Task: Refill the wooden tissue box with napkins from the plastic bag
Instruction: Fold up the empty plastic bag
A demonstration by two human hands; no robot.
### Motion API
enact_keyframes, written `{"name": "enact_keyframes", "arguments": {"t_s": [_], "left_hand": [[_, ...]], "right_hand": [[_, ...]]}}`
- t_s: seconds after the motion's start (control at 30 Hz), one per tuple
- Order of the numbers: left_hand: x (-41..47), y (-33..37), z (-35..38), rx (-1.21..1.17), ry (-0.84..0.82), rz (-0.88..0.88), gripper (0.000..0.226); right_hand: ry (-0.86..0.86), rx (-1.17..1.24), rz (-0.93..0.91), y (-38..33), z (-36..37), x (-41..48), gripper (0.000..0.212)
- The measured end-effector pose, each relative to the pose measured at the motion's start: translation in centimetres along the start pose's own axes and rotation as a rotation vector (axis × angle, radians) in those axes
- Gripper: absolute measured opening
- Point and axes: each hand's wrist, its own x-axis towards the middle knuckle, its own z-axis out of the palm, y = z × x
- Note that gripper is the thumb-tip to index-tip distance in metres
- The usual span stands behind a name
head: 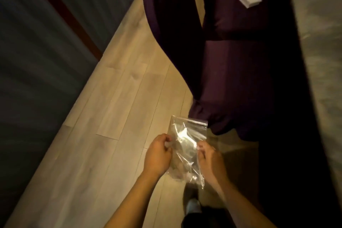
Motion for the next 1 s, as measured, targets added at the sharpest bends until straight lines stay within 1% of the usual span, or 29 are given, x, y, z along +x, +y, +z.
{"name": "enact_keyframes", "arguments": {"t_s": [0.07, 0.13, 0.2, 0.27, 0.33, 0.4, 0.47, 0.5, 0.53, 0.57, 0.67, 0.7, 0.77, 0.83, 0.9, 0.93, 1.0], "left_hand": [[2.2, -2.7, 1.9, 0.114, -0.043, 0.004, 0.027], [4.5, -5.5, 4.3, 0.196, -0.106, 0.012, 0.029], [6.5, -8.3, 6.6, 0.241, -0.183, 0.017, 0.029], [8.4, -11.1, 9.1, 0.3, -0.263, 0.033, 0.026], [9.7, -13.3, 11.2, 0.332, -0.309, 0.015, 0.022], [10.4, -15.0, 13.2, 0.322, -0.303, 0.042, 0.022], [10.9, -16.6, 15.0, 0.338, -0.261, 0.097, 0.032], [11.2, -17.5, 16.0, 0.323, -0.266, 0.105, 0.036], [11.6, -18.1, 16.8, 0.289, -0.301, 0.076, 0.036], [12.2, -18.6, 17.4, 0.34, -0.338, 0.063, 0.036], [13.5, -20.4, 19.3, 0.45, -0.382, 0.043, 0.052], [13.7, -20.6, 19.7, 0.458, -0.399, 0.021, 0.053], [14.3, -21.4, 20.3, 0.455, -0.378, -0.01, 0.048], [14.8, -21.8, 20.8, 0.514, -0.386, 0.025, 0.043], [15.3, -22.0, 21.3, 0.506, -0.388, 0.045, 0.039], [15.5, -22.1, 21.6, 0.501, -0.403, 0.027, 0.035], [15.6, -22.1, 22.1, 0.47, -0.431, -0.042, 0.026]], "right_hand": [[-0.051, -0.108, 0.024, 2.4, 2.8, 2.0, 0.029], [-0.117, -0.28, 0.049, 4.9, 5.4, 4.4, 0.033], [-0.239, -0.471, 0.093, 6.8, 7.7, 6.4, 0.039], [-0.327, -0.624, 0.098, 8.8, 10.2, 8.0, 0.044], [-0.374, -0.731, 0.032, 11.0, 12.7, 9.1, 0.046], [-0.366, -0.778, -0.039, 12.9, 14.8, 10.1, 0.044], [-0.368, -0.825, -0.085, 14.3, 16.4, 11.3, 0.043], [-0.374, -0.867, -0.102, 14.8, 17.0, 12.0, 0.043], [-0.39, -0.914, -0.108, 15.5, 17.7, 12.7, 0.044], [-0.408, -0.964, -0.116, 16.1, 18.2, 13.3, 0.044], [-0.499, -1.112, -0.176, 17.3, 19.8, 14.9, 0.047], [-0.527, -1.16, -0.212, 17.4, 20.3, 15.3, 0.047], [-0.549, -1.227, -0.27, 17.6, 21.2, 15.9, 0.042], [-0.566, -1.259, -0.3, 17.9, 22.4, 16.1, 0.036], [-0.595, -1.294, -0.288, 18.0, 22.9, 16.3, 0.031], [-0.598, -1.318, -0.279, 18.1, 23.0, 16.4, 0.03], [-0.603, -1.366, -0.28, 18.4, 23.1, 16.5, 0.036]]}}
